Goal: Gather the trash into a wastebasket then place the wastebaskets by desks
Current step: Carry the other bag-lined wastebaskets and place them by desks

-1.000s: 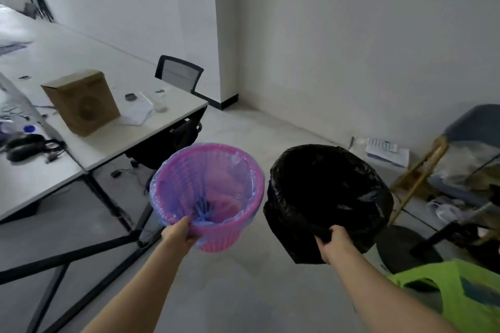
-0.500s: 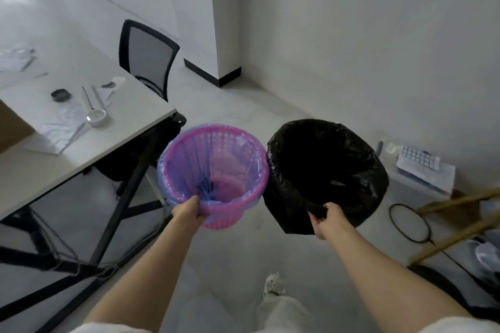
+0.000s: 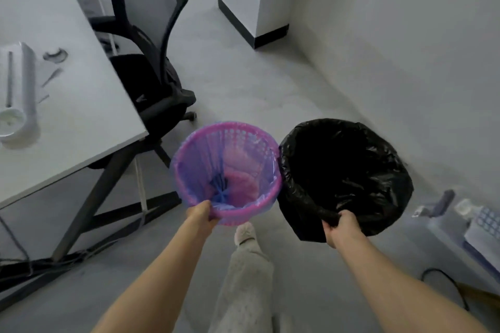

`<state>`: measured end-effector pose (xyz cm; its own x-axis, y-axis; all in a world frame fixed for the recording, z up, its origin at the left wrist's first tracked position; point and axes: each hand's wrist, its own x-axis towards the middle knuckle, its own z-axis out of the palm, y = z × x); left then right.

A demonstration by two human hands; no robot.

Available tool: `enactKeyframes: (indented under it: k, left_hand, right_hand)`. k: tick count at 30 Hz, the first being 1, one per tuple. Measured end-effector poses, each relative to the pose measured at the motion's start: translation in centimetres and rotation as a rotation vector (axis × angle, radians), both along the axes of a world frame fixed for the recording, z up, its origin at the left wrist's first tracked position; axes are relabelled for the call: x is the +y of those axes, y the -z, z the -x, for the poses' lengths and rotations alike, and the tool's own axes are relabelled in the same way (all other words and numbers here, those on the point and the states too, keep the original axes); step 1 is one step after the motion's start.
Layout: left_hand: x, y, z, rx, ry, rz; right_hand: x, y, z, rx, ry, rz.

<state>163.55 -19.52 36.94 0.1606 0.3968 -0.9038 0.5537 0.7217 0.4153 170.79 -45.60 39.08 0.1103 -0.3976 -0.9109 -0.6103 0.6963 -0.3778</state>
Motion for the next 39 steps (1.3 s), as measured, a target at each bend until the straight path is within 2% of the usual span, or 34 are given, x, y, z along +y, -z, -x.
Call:
enactKeyframes:
  k: [5, 8, 9, 12, 16, 19, 25, 29, 34, 39]
  left_hand:
    - [1.4, 10.5, -8.7, 0.006, -0.172, -0.007]
    - [2.7, 20.6, -11.4, 0.041, -0.195, 0.022]
    - [3.3, 22.2, -11.6, 0.062, -0.212, 0.039]
    - [4.4, 31.7, -13.2, 0.058, -0.319, 0.108]
    - [4.6, 37.7, -14.9, 0.036, -0.358, 0.086]
    - [3.9, 39.7, -15.2, 0.107, -0.372, 0.116]
    - [2.2, 36.6, -16.2, 0.305, -0.322, 0.136]
    - [1.8, 30.4, -18.8, 0.428, -0.234, 0.032]
    - [0.8, 20.0, -25.0, 0.270, 0.113, -0.242]
    - [-1.3, 6.3, -33.7, 0.023, 0.251, -0.165]
  right_hand:
    - [2.8, 10.5, -10.6, 0.037, 0.000, -0.022]
    - [4.2, 18.2, -14.8, 0.025, -0.059, -0.045]
    - [4.5, 19.3, -15.4, 0.009, -0.073, -0.049]
    - [5.6, 26.7, -17.9, 0.012, -0.112, -0.036]
    - [6.2, 33.1, -19.3, 0.030, -0.208, -0.023]
    - [5.5, 36.2, -19.9, 0.075, -0.251, -0.035]
    - [4.1, 34.6, -22.1, 0.121, -0.366, -0.023]
    - [3.3, 28.8, -24.5, 0.153, -0.438, 0.029]
    - [1.7, 19.0, -28.9, 0.166, -0.653, 0.210]
    - [-0.3, 6.3, -35.9, 0.096, -1.018, 0.371]
